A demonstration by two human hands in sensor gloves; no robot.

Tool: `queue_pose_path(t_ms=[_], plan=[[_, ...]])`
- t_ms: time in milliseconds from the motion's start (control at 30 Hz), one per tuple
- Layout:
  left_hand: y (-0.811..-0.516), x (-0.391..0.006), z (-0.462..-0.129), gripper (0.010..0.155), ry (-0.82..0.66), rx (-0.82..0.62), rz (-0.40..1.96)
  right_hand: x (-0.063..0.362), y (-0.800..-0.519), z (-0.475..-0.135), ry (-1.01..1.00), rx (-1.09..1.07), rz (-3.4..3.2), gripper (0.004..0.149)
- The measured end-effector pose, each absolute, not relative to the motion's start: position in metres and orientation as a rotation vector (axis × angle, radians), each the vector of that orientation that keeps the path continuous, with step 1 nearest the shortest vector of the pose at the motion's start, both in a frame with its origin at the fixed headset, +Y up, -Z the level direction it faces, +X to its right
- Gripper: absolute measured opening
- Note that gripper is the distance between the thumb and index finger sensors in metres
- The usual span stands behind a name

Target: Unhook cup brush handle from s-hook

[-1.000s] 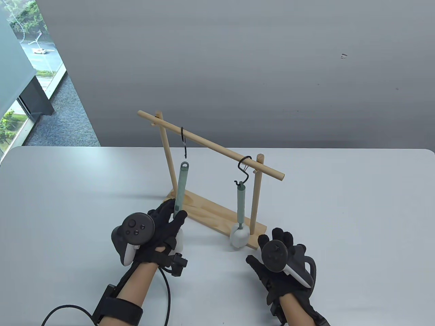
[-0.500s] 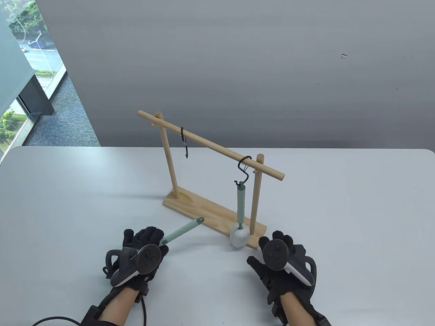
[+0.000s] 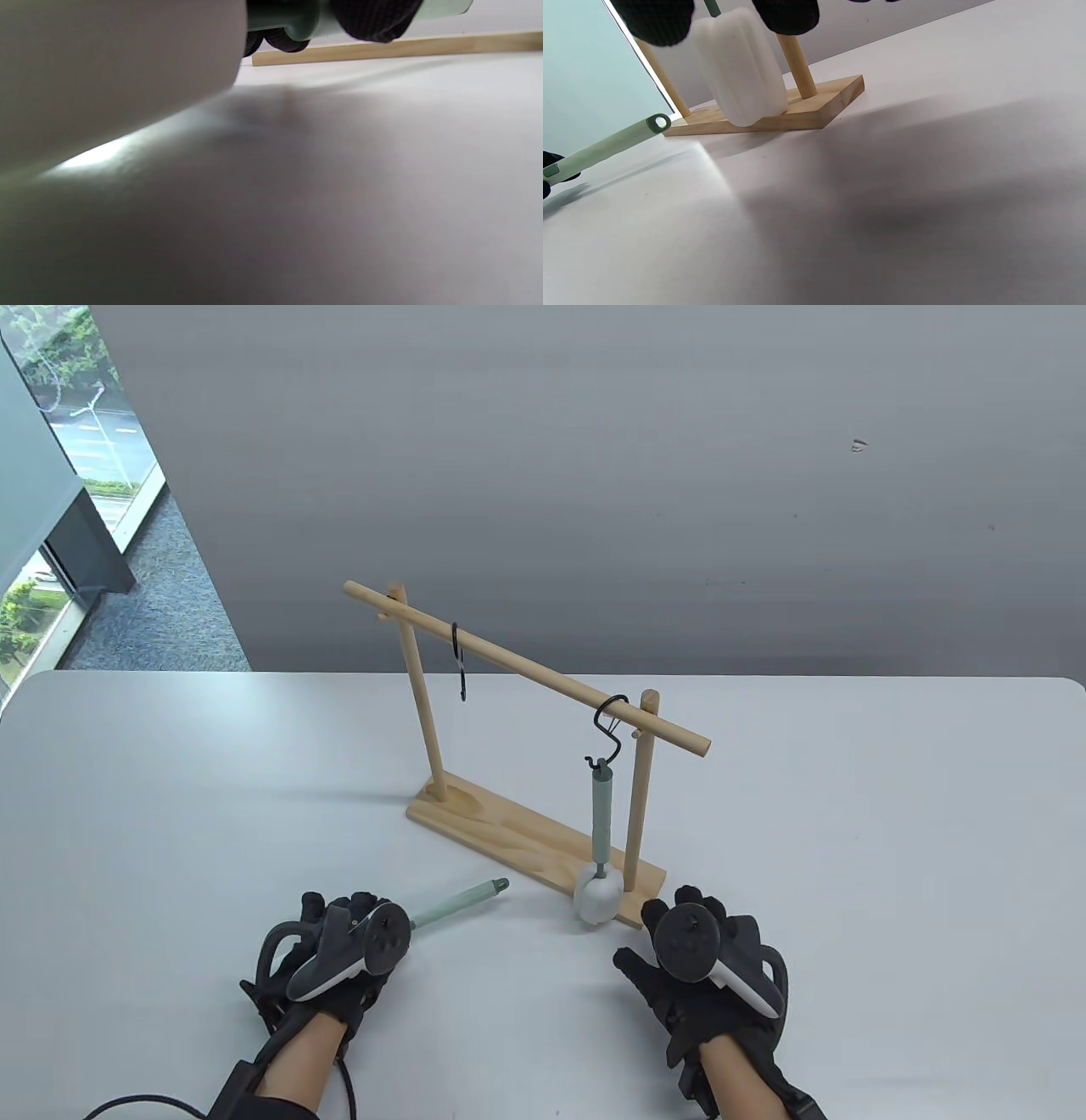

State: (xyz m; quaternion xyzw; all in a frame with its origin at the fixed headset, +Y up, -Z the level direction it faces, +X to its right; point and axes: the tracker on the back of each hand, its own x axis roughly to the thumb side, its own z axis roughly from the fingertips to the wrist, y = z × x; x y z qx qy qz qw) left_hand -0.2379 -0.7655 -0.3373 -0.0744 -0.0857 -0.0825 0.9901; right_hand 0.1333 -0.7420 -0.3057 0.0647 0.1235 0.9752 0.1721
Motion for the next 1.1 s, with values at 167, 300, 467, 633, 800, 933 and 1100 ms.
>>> queue_pose_path(t_ms=[167, 300, 467, 633, 800, 933, 1100], plan=[[-0.770, -0.241, -0.338, 0.056, -0.163, -0.206, -0.246, 0.133, -0.742, -0.306, 0.337, 0.198, 2.756, 0.075], [-0.770, -0.242, -0.338, 0.056, -0.154, -0.217, -0.235, 0.133, -0.742, -0.307, 0.332, 0.209, 2.746, 0.074], [-0.765, -0.242, -0.335, 0.059, -0.167, -0.193, -0.210, 0.131, -0.740, -0.306, 0.274, 0.251, 2.698, 0.074], [-0.748, -0.242, -0.329, 0.062, -0.180, -0.146, -0.110, 0.129, -0.732, -0.304, 0.116, 0.263, 2.607, 0.072], [-0.738, -0.243, -0.325, 0.063, -0.188, -0.094, -0.014, 0.122, -0.722, -0.304, -0.087, 0.281, 2.480, 0.070], [-0.739, -0.242, -0.325, 0.063, -0.189, -0.108, -0.028, 0.112, -0.717, -0.309, -0.159, 0.281, 2.402, 0.071], [-0.737, -0.245, -0.324, 0.064, -0.181, -0.106, -0.012, 0.102, -0.714, -0.320, -0.163, 0.276, 2.382, 0.079]])
